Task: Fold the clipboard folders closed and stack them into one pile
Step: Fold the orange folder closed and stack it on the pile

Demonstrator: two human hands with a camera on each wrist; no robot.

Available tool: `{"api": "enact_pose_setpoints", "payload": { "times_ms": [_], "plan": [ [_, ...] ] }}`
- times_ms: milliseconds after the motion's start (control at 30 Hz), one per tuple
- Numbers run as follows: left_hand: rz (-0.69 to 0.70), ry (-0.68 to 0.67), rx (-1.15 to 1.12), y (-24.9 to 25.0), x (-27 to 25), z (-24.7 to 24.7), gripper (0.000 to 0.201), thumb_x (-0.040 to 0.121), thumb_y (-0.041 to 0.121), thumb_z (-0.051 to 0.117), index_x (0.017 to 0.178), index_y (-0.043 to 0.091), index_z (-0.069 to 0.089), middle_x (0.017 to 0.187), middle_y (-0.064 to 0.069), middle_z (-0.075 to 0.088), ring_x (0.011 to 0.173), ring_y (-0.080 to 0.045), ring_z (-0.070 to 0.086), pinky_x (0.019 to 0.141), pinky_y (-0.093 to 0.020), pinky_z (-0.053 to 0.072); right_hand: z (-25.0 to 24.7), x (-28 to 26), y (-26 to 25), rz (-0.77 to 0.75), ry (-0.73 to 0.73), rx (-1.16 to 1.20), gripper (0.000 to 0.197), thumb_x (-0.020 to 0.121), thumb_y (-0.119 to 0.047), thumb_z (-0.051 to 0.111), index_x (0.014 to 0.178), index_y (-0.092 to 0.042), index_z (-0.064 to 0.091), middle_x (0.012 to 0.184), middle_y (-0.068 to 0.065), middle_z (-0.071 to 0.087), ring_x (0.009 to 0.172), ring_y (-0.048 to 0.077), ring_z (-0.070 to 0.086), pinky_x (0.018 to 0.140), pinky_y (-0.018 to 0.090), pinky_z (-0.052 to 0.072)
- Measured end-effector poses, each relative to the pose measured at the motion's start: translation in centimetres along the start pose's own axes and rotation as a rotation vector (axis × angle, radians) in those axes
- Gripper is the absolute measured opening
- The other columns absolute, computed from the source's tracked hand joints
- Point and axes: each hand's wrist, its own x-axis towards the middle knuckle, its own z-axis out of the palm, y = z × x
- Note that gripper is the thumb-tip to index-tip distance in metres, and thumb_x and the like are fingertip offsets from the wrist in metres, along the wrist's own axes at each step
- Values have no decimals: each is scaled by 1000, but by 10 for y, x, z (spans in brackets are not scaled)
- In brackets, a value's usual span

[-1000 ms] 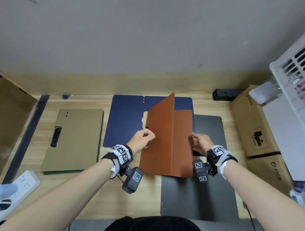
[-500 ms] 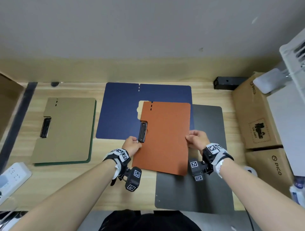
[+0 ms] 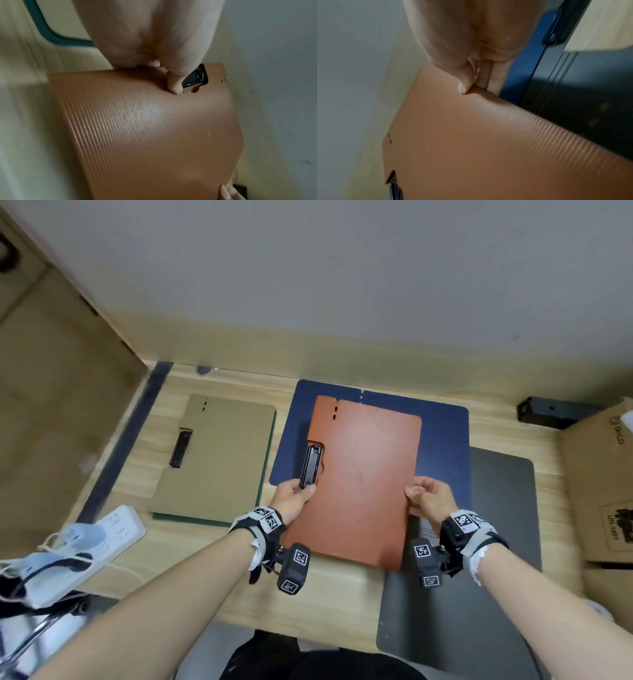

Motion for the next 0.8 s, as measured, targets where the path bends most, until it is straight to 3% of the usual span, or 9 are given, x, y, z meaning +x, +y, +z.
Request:
{"api": "enact_pose_setpoints", "payload": {
  "times_ms": [100,167,233,300,400,467,533,667,800],
  "plan": [
    [-3,75,-21,-21,18,-51,86,63,64,64,129,9,57,127,-13,64,116,-30,62,102,-52,48,54,-1,-14,5,-14,10,24,91,5,55,79,-16,56,63,-2,52,60,11,54,66,30,50],
    [5,91,10,-13,10,-88,54,79,47,68,119,12,63,123,-11,67,115,-29,62,102,-52,47,88,-2,-24,10,-46,33,25,91,8,53,79,-14,57,58,-4,54,56,9,56,64,29,48],
    [27,133,26,3,-2,-126,16,89,28,66,102,19,68,111,-6,71,109,-26,65,100,-49,48,122,-1,-34,2,-86,18,21,90,11,50,94,-6,61,67,1,60,66,14,60,67,29,54],
    [26,177,30,0,2,-161,7,90,23,66,97,21,68,105,-3,72,103,-24,66,99,-47,50,155,-2,-44,-1,-147,-8,28,91,13,48,109,-5,59,76,4,60,73,16,60,65,24,57],
    [1,264,52,-16,19,-207,21,86,25,70,107,23,69,119,-4,69,113,-22,62,102,-47,48,201,-6,-56,34,-240,-34,35,89,7,60,120,-8,55,91,5,67,90,20,63,82,33,54],
    [7,302,47,-19,24,-228,37,88,18,69,124,13,63,130,-8,64,121,-24,58,107,-44,44,229,-8,-65,45,-289,-62,36,88,3,63,121,-8,54,103,5,68,102,22,61,93,39,48],
    [14,319,53,-25,30,-245,37,90,12,65,127,7,63,127,-10,65,118,-26,59,106,-42,44,254,-7,-71,49,-322,-98,41,88,2,62,127,-7,53,117,5,67,108,23,60,95,38,46],
    [-23,319,85,-43,40,-259,40,89,19,67,128,12,64,134,-7,61,124,-27,56,108,-44,42,282,-5,-78,79,-372,-131,43,89,0,60,130,-10,52,124,4,65,100,15,61,79,28,45],
    [-67,328,40,-52,47,-266,51,93,13,61,143,11,48,146,-8,50,133,-27,48,114,-40,36,301,3,-73,178,-363,-109,57,85,-12,64,139,-19,47,135,-2,57,126,21,50,100,38,37]
  ]
}}
